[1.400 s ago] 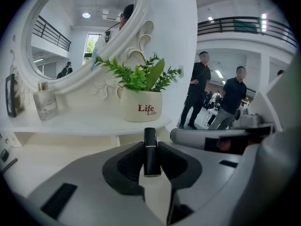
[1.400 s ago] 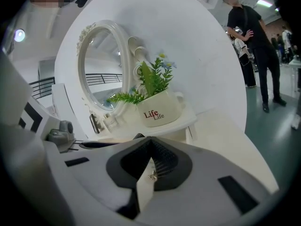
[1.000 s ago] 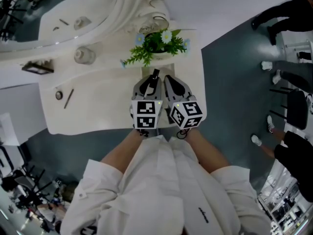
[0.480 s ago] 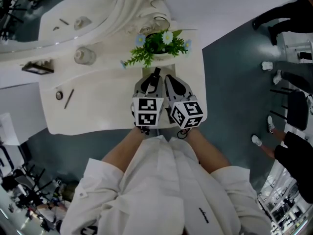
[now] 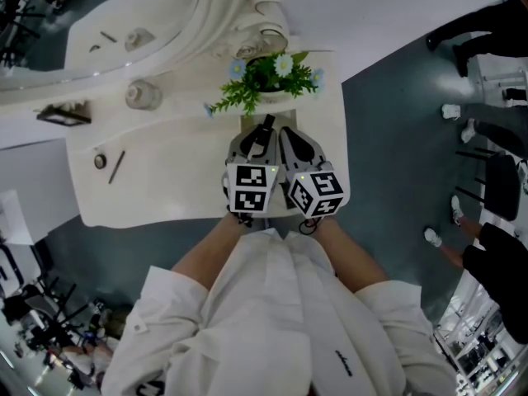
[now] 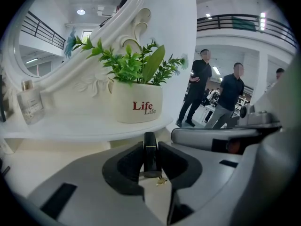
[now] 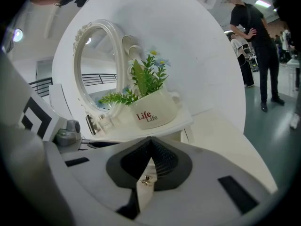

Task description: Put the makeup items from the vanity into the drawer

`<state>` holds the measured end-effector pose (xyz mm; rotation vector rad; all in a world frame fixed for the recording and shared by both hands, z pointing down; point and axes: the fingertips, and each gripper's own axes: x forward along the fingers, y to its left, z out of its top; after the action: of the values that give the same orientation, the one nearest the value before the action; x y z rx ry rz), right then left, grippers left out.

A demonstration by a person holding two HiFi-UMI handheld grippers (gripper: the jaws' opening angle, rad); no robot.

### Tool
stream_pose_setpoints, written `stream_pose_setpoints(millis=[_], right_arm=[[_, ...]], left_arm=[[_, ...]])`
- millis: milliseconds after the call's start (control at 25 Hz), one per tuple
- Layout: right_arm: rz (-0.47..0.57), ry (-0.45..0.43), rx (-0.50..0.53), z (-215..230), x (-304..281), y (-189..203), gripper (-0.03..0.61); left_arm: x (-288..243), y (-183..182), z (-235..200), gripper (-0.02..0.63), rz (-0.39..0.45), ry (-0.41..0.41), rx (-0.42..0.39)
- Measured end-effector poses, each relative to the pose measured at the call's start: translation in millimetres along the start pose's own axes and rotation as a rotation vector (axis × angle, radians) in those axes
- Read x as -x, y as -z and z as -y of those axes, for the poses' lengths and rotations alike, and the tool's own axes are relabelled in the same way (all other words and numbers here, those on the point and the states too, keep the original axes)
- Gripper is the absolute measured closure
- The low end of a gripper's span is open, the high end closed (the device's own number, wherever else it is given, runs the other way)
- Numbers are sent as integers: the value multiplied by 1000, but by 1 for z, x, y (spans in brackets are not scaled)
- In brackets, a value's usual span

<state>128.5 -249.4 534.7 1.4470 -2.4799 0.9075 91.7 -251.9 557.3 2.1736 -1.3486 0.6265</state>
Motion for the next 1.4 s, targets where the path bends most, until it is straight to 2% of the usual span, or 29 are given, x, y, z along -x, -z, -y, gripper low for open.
stream_pose_setpoints(millis=[360, 480, 640, 760, 840, 960, 1080, 1200, 1400], right_arm=[[6, 4, -6, 1, 2, -1, 560], [10, 7, -9, 0, 4, -2, 560], [14, 11, -9, 0, 7, -3, 560], [17, 13, -6, -2, 11, -3, 560], [18, 15, -5, -3, 13, -3, 560], [19, 16, -3, -3, 15, -2, 560], [21, 11, 0, -6, 15, -2, 561], [23, 5, 4, -10, 15, -3, 560], [40, -9, 10, -17, 21, -10, 560]], left_arm=[[-2, -1, -1, 497, 6, 15, 12], [1, -5, 1, 446, 25, 28, 15], [4, -6, -1, 439, 33, 28, 11], [6, -5, -9, 443, 20, -12, 7], [8, -3, -17, 492, 7, -63, -3], [11, -2, -30, 494, 6, -105, 13], [16, -3, -39, 492, 32, -105, 43], [23, -10, -39, 421, 73, -79, 32], [48, -22, -42, 417, 164, -61, 6]])
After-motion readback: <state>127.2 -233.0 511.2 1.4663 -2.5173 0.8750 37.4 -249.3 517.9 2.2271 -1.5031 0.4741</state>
